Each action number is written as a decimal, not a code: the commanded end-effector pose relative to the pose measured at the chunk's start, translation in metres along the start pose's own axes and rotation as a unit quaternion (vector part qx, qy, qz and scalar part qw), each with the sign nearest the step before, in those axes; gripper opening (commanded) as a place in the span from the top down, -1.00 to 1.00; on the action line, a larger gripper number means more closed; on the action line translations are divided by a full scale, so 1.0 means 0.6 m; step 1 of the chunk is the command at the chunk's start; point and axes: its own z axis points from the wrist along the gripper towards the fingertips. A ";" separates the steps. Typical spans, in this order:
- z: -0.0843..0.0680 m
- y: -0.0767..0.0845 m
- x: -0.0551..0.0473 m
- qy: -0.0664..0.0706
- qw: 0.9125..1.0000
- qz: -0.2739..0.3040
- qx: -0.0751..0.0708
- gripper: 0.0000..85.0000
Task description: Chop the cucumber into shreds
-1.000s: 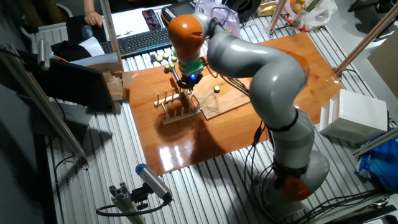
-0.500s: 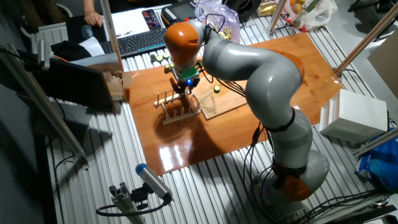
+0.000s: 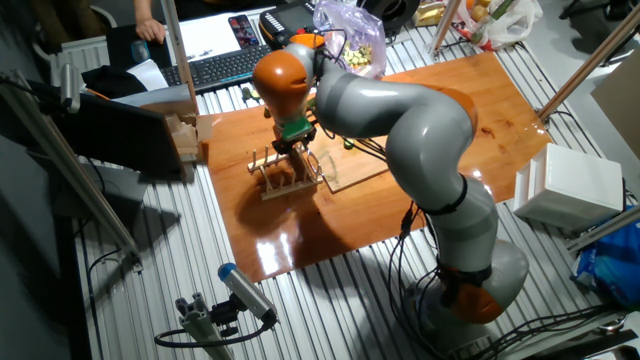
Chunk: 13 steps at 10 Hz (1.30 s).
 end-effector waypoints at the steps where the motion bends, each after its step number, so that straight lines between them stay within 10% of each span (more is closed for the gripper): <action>1: 0.008 -0.001 -0.003 -0.006 1.000 -0.002 0.006 -0.20; 6: 0.050 -0.019 -0.001 -0.028 0.999 0.000 0.034 0.20; 13: 0.051 -0.017 0.004 -0.002 0.999 0.013 0.048 0.60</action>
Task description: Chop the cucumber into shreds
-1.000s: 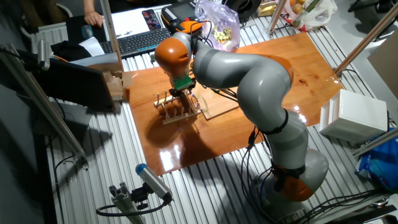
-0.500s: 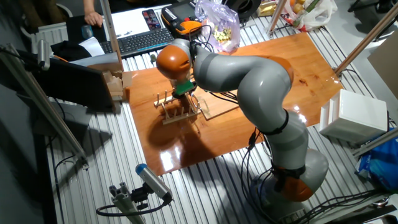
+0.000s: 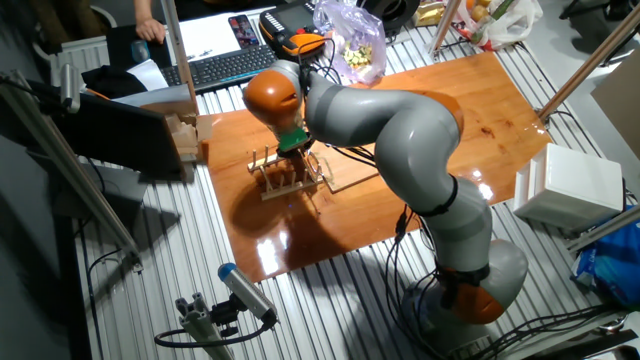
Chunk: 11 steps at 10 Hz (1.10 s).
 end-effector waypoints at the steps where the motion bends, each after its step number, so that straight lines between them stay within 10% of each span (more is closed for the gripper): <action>1: 0.000 0.000 0.000 0.001 1.000 0.001 0.002 0.60; 2: 0.000 0.000 0.000 0.001 1.000 0.002 0.002 1.00; 5: -0.001 -0.001 0.000 -0.006 1.000 0.001 0.004 1.00; 11: -0.111 -0.042 0.015 0.039 0.995 0.031 -0.084 1.00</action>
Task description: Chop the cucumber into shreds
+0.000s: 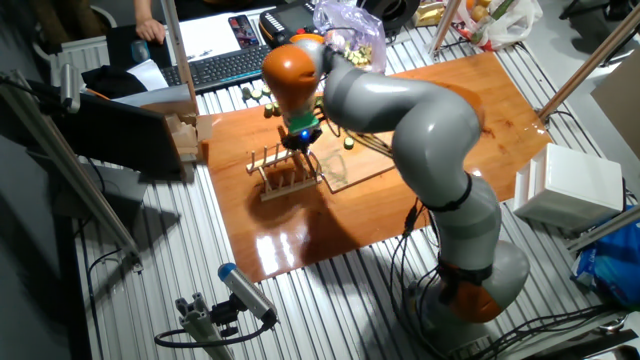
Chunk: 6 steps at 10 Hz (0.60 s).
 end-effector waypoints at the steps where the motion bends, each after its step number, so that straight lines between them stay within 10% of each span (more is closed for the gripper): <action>1: -0.055 -0.009 0.009 0.003 1.000 0.009 -0.017 1.00; 6: -0.114 -0.079 0.024 0.008 0.998 0.001 -0.067 1.00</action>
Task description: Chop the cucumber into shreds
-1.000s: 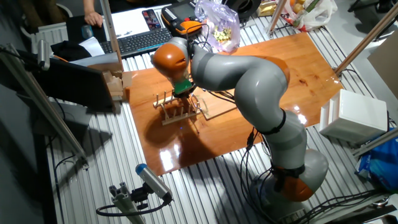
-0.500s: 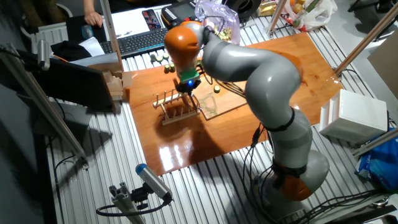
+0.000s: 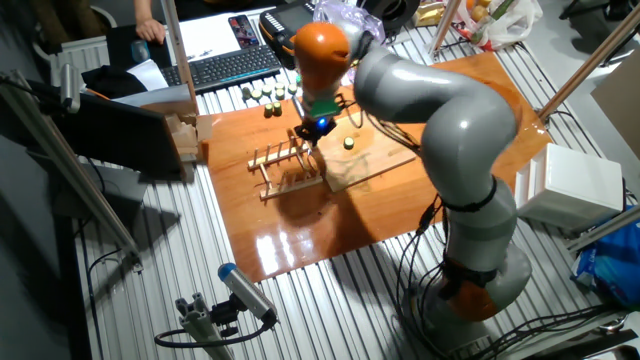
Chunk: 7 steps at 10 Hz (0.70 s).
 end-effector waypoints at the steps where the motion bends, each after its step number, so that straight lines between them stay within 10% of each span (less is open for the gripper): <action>1: -0.024 -0.006 0.004 -0.001 1.000 0.001 -0.008 1.00; 3: -0.030 -0.014 0.010 -0.011 1.000 0.001 -0.003 1.00; 7: -0.012 -0.099 -0.043 -0.029 0.998 -0.057 0.018 1.00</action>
